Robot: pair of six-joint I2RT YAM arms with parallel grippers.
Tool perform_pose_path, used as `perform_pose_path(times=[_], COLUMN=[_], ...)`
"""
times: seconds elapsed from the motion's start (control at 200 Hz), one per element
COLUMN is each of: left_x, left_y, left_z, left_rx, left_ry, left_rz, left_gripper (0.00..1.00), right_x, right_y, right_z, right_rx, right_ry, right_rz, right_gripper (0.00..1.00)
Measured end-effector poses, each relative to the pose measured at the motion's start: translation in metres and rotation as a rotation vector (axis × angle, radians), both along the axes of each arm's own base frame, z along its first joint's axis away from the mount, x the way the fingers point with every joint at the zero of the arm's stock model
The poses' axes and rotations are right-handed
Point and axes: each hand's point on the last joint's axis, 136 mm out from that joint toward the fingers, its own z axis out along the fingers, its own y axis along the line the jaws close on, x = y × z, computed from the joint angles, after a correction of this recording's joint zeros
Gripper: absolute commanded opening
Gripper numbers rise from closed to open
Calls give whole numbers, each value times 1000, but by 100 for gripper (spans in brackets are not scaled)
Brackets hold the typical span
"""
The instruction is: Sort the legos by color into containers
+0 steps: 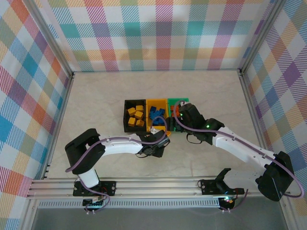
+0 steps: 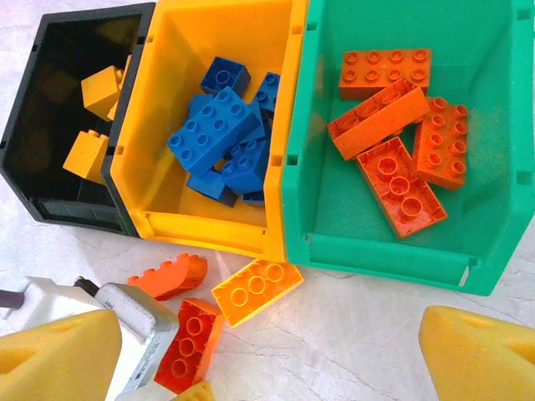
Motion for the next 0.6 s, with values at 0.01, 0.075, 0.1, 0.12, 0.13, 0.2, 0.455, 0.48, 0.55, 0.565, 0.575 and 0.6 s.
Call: perform_pose_path(times=[0.01, 0.075, 0.1, 0.12, 0.13, 0.2, 0.455, 0.48, 0.55, 0.565, 0.575, 0.6], left_x=[0, 3, 4, 5, 5, 7, -5, -9, -18, -19, -20, -21], left_y=[0, -1, -1, -2, -2, -3, 2, 1, -2, -3, -3, -4], left_z=[0, -3, -3, -2, -2, -2, 8, 13, 33, 37, 40, 49], left_rx=[2, 16, 17, 19, 17, 17, 5, -1, -40, -49, -56, -72], left_ry=[-1, -12, -16, -21, -21, -30, -36, -38, -55, -58, -61, -69], left_rz=[-3, -8, -7, -13, -11, -11, -25, -34, -51, -52, -54, -58], left_gripper=[59, 50, 47, 45, 44, 38, 28, 28, 27, 27, 27, 27], right_x=[0, -1, -1, -1, -1, -1, -3, -3, -5, -5, -6, -6], right_y=[0, -1, -1, -2, -2, -3, -8, -8, -13, -14, -15, -17], right_z=[0, 0, 0, 0, 0, 2, 1, 1, 1, 0, 1, 1], right_rx=[0, 0, -1, -1, -1, 1, 3, 3, 1, -1, -1, -3], right_ry=[0, -1, -2, -3, -4, -9, -14, -13, -16, -16, -18, -20], right_rz=[0, -1, -2, -3, -3, -6, -21, -25, -38, -42, -43, -51], right_gripper=[92, 92, 92, 92, 92, 92, 92, 92, 93, 92, 93, 93])
